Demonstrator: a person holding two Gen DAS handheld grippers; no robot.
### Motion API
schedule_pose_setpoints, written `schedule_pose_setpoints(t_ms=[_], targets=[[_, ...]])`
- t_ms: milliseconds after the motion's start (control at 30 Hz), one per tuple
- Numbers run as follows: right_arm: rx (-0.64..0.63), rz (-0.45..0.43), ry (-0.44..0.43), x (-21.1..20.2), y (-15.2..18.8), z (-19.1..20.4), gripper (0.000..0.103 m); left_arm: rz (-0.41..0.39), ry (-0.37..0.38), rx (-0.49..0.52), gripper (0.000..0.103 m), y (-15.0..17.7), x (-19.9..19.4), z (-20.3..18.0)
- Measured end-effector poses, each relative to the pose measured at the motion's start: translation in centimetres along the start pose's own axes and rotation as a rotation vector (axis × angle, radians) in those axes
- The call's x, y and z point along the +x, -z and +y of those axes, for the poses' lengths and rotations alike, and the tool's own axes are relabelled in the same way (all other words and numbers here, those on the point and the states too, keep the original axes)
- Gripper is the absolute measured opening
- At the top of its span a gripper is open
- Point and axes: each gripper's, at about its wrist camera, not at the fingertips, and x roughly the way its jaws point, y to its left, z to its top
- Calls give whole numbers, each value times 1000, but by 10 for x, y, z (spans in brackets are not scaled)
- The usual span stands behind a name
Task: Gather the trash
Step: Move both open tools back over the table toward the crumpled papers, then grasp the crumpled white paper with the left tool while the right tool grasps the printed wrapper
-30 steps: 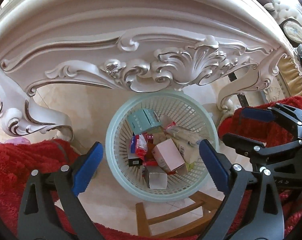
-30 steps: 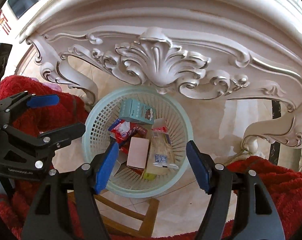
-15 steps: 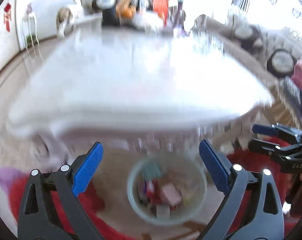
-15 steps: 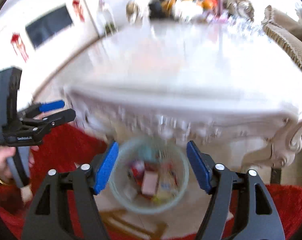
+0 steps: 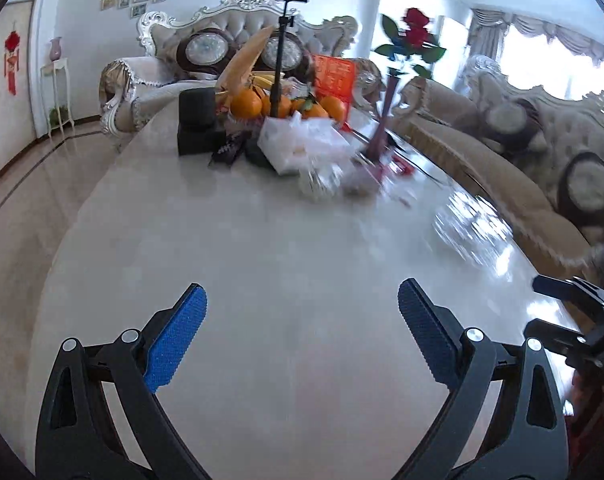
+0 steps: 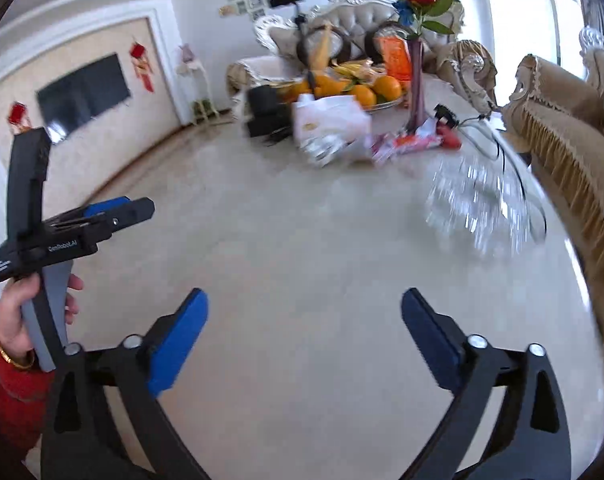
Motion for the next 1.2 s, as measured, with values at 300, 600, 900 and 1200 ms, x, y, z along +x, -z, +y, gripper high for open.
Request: schedule_pose_setpoints(t_ms=[300, 600, 900, 1200], targets=[[108, 53, 156, 127, -125, -73, 96, 57, -89, -12, 94, -78, 138, -15], [88, 50, 193, 166, -156, -82, 95, 140, -96, -57, 94, -93, 211, -23], [-9, 82, 236, 187, -149, -75, 95, 200, -151, -105, 94, -103, 254, -23], [-13, 141, 197, 205, -145, -70, 94, 233, -194, -7, 48, -103, 258, -15]])
